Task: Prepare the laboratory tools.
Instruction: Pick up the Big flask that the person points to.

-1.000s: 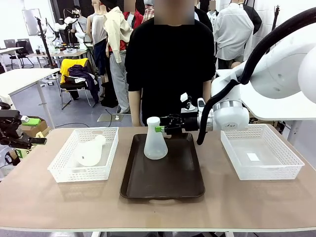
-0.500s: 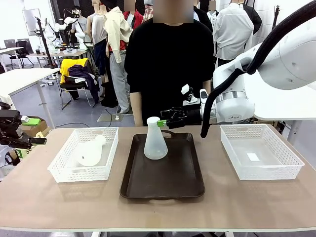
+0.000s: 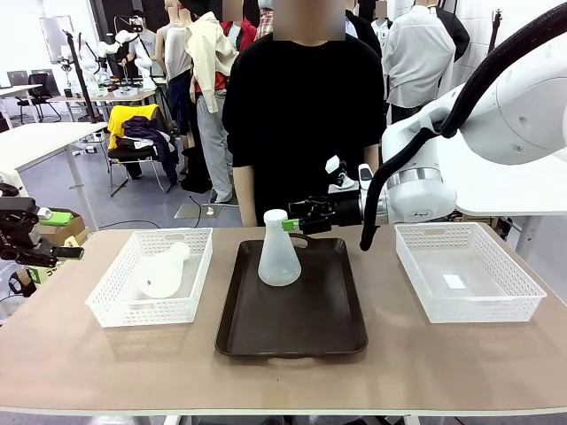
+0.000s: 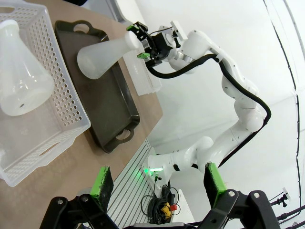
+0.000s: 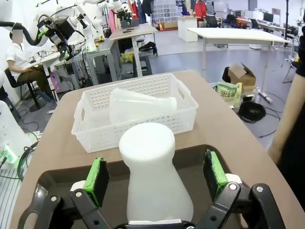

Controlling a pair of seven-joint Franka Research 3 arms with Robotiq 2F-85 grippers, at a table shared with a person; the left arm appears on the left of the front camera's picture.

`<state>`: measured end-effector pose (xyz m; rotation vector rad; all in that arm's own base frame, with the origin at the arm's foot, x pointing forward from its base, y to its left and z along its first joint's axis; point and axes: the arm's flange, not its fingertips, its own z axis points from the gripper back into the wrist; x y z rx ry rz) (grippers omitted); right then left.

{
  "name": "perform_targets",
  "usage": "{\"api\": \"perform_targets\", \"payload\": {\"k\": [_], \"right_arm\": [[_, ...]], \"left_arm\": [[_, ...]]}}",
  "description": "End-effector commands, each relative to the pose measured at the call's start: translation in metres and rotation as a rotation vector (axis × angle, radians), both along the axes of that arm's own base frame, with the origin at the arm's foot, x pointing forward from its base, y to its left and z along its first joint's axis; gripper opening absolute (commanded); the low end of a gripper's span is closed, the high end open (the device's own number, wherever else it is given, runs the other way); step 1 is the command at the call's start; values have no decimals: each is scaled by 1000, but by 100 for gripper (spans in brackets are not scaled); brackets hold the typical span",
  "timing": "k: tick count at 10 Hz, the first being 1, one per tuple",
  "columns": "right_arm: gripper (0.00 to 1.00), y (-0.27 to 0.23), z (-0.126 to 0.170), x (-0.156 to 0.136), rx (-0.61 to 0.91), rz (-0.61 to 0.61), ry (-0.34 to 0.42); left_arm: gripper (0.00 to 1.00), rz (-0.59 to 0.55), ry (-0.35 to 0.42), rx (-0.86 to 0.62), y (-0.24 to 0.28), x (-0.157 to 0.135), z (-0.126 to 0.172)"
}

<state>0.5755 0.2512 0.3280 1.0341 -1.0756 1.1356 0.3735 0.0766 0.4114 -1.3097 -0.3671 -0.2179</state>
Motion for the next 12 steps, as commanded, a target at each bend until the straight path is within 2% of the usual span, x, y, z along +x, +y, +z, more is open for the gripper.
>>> {"api": "perform_targets", "payload": {"k": [1, 4, 6, 7, 8, 12], "right_arm": [[100, 1, -1, 2, 9, 10, -8], [100, -14, 8, 3, -34, -3, -19], [100, -58, 28, 8, -162, -71, -4], [100, -88, 39, 8, -194, -151, -6], [100, -110, 48, 3, -192, -213, 14], [100, -178, 69, -33, -92, -326, -48]], "left_arm": [[100, 5, -10, -18, 0, 0, 2], [100, 5, -10, -18, 0, 0, 2], [100, 5, -10, -18, 0, 0, 2], [100, 5, -10, -18, 0, 0, 2], [100, 5, -10, -18, 0, 0, 2], [100, 5, -10, -18, 0, 0, 2]]}}
